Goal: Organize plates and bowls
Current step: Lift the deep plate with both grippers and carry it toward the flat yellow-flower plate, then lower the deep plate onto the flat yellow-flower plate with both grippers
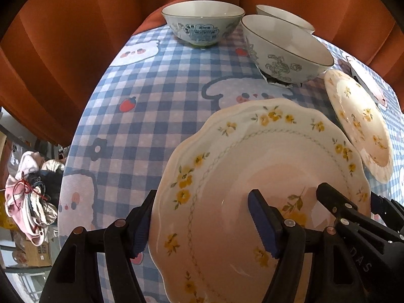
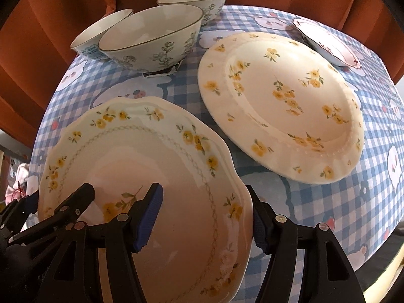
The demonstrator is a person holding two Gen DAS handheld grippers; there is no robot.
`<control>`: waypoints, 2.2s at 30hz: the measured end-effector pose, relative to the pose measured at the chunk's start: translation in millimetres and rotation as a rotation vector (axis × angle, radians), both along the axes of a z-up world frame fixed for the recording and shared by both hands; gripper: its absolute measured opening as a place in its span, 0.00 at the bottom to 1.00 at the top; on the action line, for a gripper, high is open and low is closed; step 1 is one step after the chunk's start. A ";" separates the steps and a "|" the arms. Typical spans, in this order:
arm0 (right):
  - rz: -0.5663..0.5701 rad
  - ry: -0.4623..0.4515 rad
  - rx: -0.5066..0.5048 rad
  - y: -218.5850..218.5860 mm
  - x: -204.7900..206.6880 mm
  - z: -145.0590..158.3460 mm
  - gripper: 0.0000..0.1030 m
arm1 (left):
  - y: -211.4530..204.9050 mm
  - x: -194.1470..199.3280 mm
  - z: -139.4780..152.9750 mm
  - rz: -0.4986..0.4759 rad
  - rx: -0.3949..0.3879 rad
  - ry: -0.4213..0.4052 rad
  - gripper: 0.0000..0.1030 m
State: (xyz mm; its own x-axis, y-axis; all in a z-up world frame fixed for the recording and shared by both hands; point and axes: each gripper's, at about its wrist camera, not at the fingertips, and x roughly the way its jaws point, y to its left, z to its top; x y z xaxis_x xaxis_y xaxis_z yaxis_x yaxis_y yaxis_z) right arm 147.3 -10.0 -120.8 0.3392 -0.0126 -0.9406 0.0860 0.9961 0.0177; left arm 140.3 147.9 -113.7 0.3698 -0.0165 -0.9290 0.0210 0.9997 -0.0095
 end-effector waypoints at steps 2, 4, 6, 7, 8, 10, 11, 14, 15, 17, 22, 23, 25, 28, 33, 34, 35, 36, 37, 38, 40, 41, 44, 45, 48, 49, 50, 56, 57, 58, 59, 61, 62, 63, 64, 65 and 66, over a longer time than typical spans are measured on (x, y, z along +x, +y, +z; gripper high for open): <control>0.001 0.002 0.001 0.6 1.0 -0.6 0.66 | -1.7 -0.9 1.1 0.001 0.017 -0.005 0.70; 0.006 0.003 -0.001 1.0 1.5 -0.7 0.66 | -2.5 -1.9 1.3 0.004 0.031 -0.004 0.71; 0.012 0.007 0.001 0.7 1.7 -0.4 0.66 | -2.5 -3.8 1.6 0.006 0.040 0.004 0.71; 0.017 0.011 -0.002 1.3 1.1 -0.2 0.66 | -2.8 -5.2 2.1 0.007 0.045 0.009 0.71; 0.022 0.014 -0.004 1.6 0.2 0.0 0.66 | -2.6 -6.6 2.0 0.008 0.047 0.014 0.71; 0.031 0.023 -0.006 1.9 -2.5 0.7 0.66 | -2.5 -10.3 3.7 0.012 0.047 0.017 0.71; 0.037 0.024 -0.007 2.0 -4.2 2.1 0.66 | -2.5 -12.6 6.2 0.015 0.043 0.013 0.71; 0.052 0.007 0.003 0.1 -11.0 12.2 0.66 | -3.1 -18.9 14.2 0.024 0.038 0.012 0.75; 0.059 -0.002 0.007 -1.0 -13.7 17.7 0.66 | -3.1 -20.9 17.1 0.029 0.032 0.012 0.75; 0.070 -0.020 0.012 -2.9 -17.3 26.7 0.66 | -2.7 -21.6 21.2 0.041 0.019 0.014 0.78; 0.092 -0.061 0.015 -9.0 -23.8 49.5 0.66 | -11.1 -28.8 43.5 0.045 0.033 -0.045 0.79; 0.091 -0.067 0.014 -9.9 -24.7 52.1 0.66 | -13.5 -30.1 48.3 0.042 0.037 -0.058 0.79; 0.084 -0.077 0.018 -15.2 -26.2 58.1 0.66 | -16.4 -30.5 53.3 0.043 0.024 -0.063 0.79; 0.077 -0.096 0.020 -24.1 -27.4 65.5 0.66 | -24.8 -29.3 57.2 0.041 0.012 -0.072 0.79; 0.073 -0.117 0.015 -46.1 -22.5 70.1 0.66 | -49.6 -20.5 59.5 0.044 0.002 -0.083 0.79; 0.073 -0.120 0.017 -51.5 -21.7 70.3 0.66 | -55.0 -18.6 59.2 0.045 -0.001 -0.080 0.79; 0.073 -0.122 0.016 -56.7 -20.0 70.9 0.66 | -60.2 -16.6 59.2 0.047 -0.003 -0.078 0.79; 0.072 -0.119 0.016 -64.2 -17.6 71.5 0.66 | -66.9 -15.0 60.1 0.047 -0.004 -0.079 0.79; 0.069 -0.117 0.019 -70.1 -16.0 71.9 0.66 | -74.2 -12.6 61.0 0.043 0.000 -0.081 0.79; 0.067 -0.117 0.021 -75.6 -14.5 72.5 0.66 | -80.6 -10.1 61.1 0.042 0.003 -0.079 0.79; 0.068 -0.117 0.018 -88.7 -9.9 72.8 0.66 | -93.3 -5.3 61.3 0.048 0.000 -0.075 0.79; 0.066 -0.114 0.019 -94.2 -7.6 73.3 0.66 | -99.5 -2.6 61.7 0.052 -0.004 -0.075 0.79; 0.070 -0.113 0.023 -112.0 1.5 75.9 0.66 | -114.8 5.3 62.7 0.058 -0.010 -0.077 0.79; 0.072 -0.114 0.023 -119.2 5.2 76.7 0.66 | -120.6 9.3 62.6 0.060 -0.011 -0.075 0.79; 0.067 -0.112 0.031 -134.7 14.5 76.4 0.66 | -133.3 18.5 62.0 0.064 -0.016 -0.076 0.79; 0.064 -0.110 0.036 -140.4 18.3 76.1 0.66 | -138.7 22.7 60.9 0.067 -0.017 -0.075 0.79; 0.061 -0.107 0.039 -146.7 23.1 75.2 0.66 | -141.5 25.7 59.7 0.070 -0.019 -0.071 0.79; 0.054 -0.089 0.041 -170.9 45.4 64.6 0.66 | -161.5 48.3 48.0 0.071 -0.019 -0.065 0.79; 0.054 -0.086 0.041 -173.3 48.5 62.6 0.66 | -164.0 52.1 45.2 0.072 -0.016 -0.063 0.79; 0.055 -0.081 0.040 -176.7 53.4 59.2 0.66 | -165.9 56.4 42.0 0.074 -0.014 -0.058 0.79; 0.057 -0.077 0.039 -178.9 57.2 56.4 0.66 | -167.1 60.3 38.8 0.078 -0.015 -0.050 0.78; 0.058 -0.067 0.039 -182.8 66.0 48.8 0.66 | -170.4 67.3 32.1 0.084 -0.018 -0.036 0.77; 0.056 -0.063 0.041 -184.4 70.0 45.0 0.66 | -172.0 70.8 28.6 0.081 -0.019 -0.031 0.76; 0.055 -0.060 0.041 -185.6 73.7 41.8 0.66 | -172.9 73.2 25.7 0.077 -0.021 -0.027 0.76; 0.054 -0.057 0.041 -187.3 77.0 38.9 0.66 | -173.6 76.6 22.5 0.077 -0.024 -0.021 0.75; 0.053 -0.053 0.040 -188.2 80.5 35.9 0.67 | -174.1 79.9 19.9 0.081 -0.026 -0.017 0.74; 0.052 -0.062 0.029 -189.0 83.8 34.1 0.70 | -174.8 83.3 17.0 0.083 -0.028 -0.011 0.73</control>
